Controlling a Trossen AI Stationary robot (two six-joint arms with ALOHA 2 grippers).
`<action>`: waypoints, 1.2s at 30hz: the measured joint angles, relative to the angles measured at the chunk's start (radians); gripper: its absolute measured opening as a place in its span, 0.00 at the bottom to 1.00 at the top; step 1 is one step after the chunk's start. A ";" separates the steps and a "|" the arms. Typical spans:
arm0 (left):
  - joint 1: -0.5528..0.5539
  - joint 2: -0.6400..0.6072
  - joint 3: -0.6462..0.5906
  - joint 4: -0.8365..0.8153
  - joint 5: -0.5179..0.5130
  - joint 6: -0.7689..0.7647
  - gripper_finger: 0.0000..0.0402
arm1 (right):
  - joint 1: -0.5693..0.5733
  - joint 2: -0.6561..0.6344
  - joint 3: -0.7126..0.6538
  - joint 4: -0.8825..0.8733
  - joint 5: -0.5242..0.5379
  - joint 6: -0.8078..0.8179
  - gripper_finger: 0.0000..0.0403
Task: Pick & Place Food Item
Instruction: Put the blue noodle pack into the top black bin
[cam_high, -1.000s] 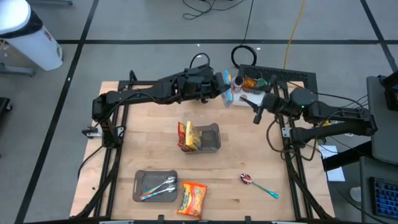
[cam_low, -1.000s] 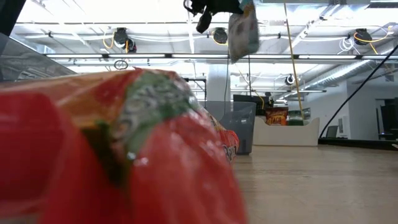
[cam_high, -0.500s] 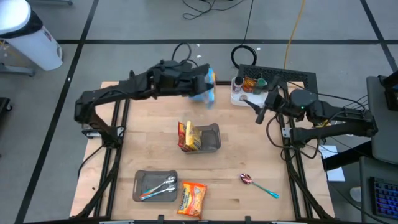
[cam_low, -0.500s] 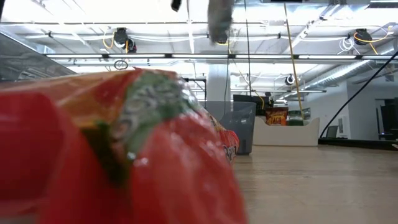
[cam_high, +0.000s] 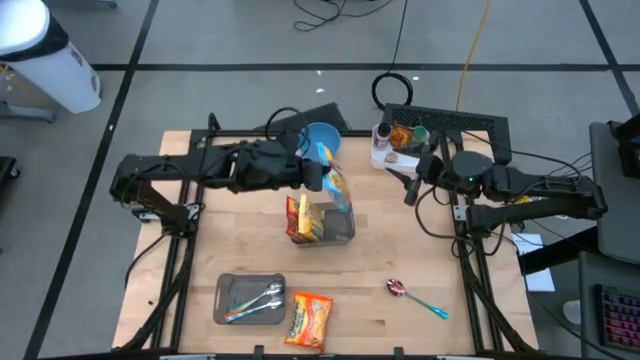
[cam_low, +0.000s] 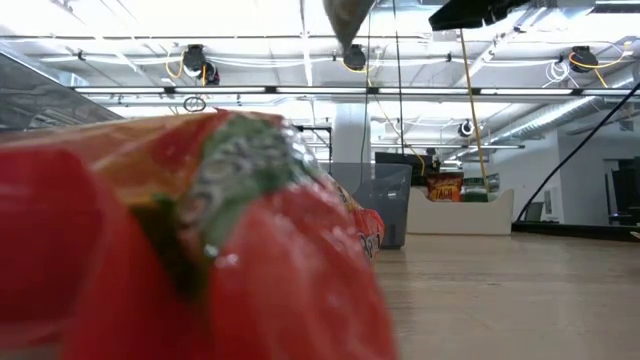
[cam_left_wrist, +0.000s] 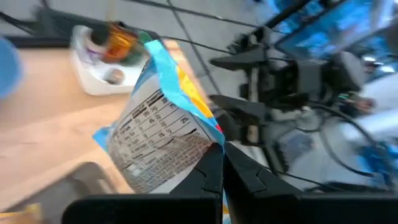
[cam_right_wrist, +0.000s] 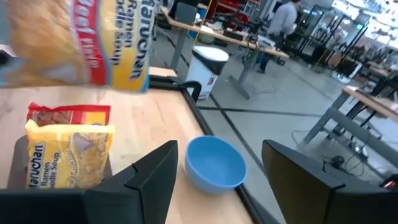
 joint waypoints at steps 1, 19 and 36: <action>-0.012 0.000 0.000 -0.019 -0.033 0.001 0.00 | 0.000 0.000 -0.005 0.000 0.000 0.010 0.56; -0.003 0.000 -0.332 0.313 0.047 -0.015 0.00 | 0.000 0.000 -0.017 0.001 -0.054 0.102 0.55; 0.005 -0.130 -0.715 0.612 0.151 -0.056 0.00 | 0.000 0.017 -0.018 -0.003 -0.054 0.103 0.54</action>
